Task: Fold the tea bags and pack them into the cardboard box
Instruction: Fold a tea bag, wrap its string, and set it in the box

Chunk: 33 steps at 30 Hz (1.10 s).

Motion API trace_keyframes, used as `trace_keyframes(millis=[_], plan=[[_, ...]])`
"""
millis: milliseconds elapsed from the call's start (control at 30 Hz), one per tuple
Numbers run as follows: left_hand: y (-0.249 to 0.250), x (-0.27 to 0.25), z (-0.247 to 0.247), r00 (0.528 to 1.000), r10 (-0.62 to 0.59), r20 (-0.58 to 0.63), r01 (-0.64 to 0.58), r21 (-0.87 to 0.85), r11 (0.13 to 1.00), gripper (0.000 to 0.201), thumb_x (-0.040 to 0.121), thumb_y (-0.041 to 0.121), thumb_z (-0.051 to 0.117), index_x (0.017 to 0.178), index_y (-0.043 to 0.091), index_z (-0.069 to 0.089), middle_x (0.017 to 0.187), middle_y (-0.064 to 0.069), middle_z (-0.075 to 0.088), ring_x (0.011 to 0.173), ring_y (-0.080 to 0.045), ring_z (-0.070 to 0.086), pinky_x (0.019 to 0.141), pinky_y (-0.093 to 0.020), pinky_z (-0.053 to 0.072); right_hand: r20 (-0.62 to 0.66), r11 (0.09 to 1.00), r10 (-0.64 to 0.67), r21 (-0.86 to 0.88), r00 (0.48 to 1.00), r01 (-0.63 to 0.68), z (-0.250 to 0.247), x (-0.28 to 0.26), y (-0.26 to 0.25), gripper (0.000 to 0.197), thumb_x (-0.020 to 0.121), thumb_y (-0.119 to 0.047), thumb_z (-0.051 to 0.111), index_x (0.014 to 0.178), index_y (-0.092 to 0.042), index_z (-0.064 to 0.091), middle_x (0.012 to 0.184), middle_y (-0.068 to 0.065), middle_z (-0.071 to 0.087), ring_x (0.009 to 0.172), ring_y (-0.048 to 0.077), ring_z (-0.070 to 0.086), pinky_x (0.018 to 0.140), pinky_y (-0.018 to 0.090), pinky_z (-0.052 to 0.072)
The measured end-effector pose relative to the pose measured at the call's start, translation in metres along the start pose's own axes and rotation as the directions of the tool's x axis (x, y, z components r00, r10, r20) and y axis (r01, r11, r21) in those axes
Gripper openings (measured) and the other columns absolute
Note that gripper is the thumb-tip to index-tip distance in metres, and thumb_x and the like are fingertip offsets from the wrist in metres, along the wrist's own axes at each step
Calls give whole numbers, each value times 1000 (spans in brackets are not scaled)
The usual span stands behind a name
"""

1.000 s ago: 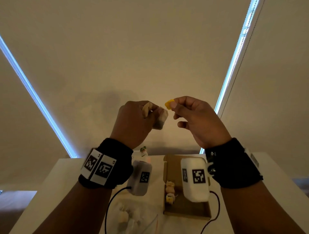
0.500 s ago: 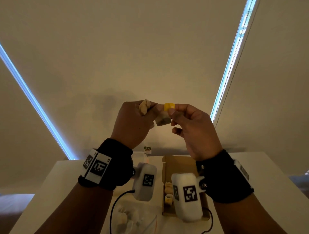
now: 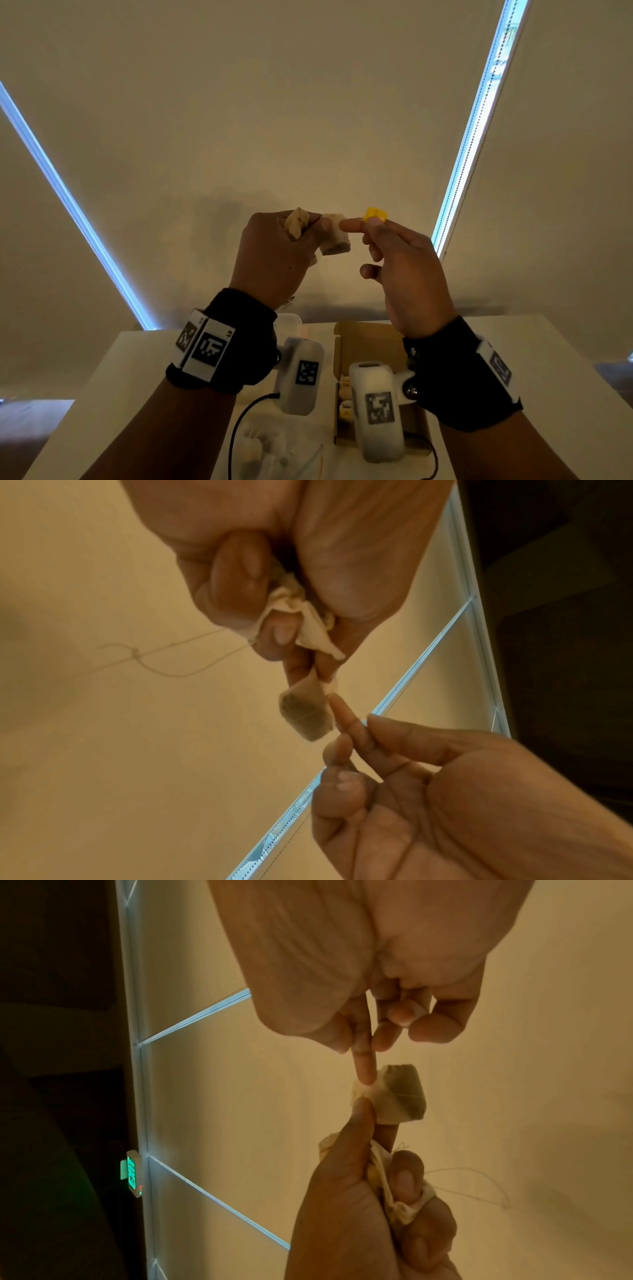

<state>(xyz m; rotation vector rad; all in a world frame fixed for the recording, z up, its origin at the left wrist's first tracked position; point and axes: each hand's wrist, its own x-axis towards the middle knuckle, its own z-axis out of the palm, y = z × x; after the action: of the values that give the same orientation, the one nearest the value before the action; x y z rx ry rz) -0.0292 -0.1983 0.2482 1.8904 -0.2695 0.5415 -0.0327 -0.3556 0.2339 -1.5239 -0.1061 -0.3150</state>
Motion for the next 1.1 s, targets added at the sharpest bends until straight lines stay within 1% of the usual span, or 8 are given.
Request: trace_keyframes(millis=[133,300,433,567,633,767,1000,1100], plan=[[0,-1,1,1000,4,-1,-4,-3,1000,16,98,20,67,89,22,80,65,19,72,54,0,60,57,-14,47,53,984,-114,-131,992,120,1,-3,0,30,103,-37,53,89,-35,80,72,11,63,59,17,46,70,41,50],[-1,-4,1,998,44,52,-46,40,998,17,98,22,66,88,30,77,66,17,70,56,-4,61,56,-16,49,-31,996,6,-84,999,-8,-4,11,2,27,98,-35,60,81,-26,78,60,-5,57,51,4,51,68,40,50],[-6,-5,1,989,86,118,-98,103,990,12,98,26,66,94,27,78,74,12,72,62,-9,65,58,-19,55,-26,997,32,-76,999,-34,-8,25,-1,32,97,-28,58,69,-20,71,68,6,54,64,15,51,66,38,48],[-11,-5,3,973,192,130,-223,295,929,14,100,23,65,101,23,79,75,25,67,62,7,61,65,-5,44,8,989,45,-138,999,-43,-4,32,-1,38,98,-27,54,66,-22,72,59,-10,56,69,15,51,70,41,46],[-15,-4,4,962,242,127,-273,407,872,16,100,28,63,104,28,79,83,18,73,65,3,62,68,-12,49,11,985,46,-169,999,-43,-1,31,-3,43,100,-27,52,62,-26,72,55,-24,55,73,9,53,77,40,46],[-20,-3,6,966,242,91,-256,464,848,16,98,29,64,104,34,78,91,13,78,77,-9,70,73,-32,58,50,962,-17,-271,999,30,5,18,-10,41,101,-30,52,64,-23,68,46,-17,50,53,6,46,66,32,40],[-16,1,6,991,132,-35,-118,279,953,20,98,26,67,83,21,79,55,18,62,55,-8,62,59,-24,49,118,978,24,-207,993,1,17,-1,2,42,100,-28,56,61,-35,70,51,-20,57,56,3,53,68,33,45],[-14,1,6,999,23,-44,-19,92,996,18,98,20,66,86,24,79,61,22,68,58,-3,65,57,-14,48,120,986,37,-168,992,-17,18,-2,7,40,99,-33,56,64,-40,74,54,-7,53,61,18,47,65,37,41]])
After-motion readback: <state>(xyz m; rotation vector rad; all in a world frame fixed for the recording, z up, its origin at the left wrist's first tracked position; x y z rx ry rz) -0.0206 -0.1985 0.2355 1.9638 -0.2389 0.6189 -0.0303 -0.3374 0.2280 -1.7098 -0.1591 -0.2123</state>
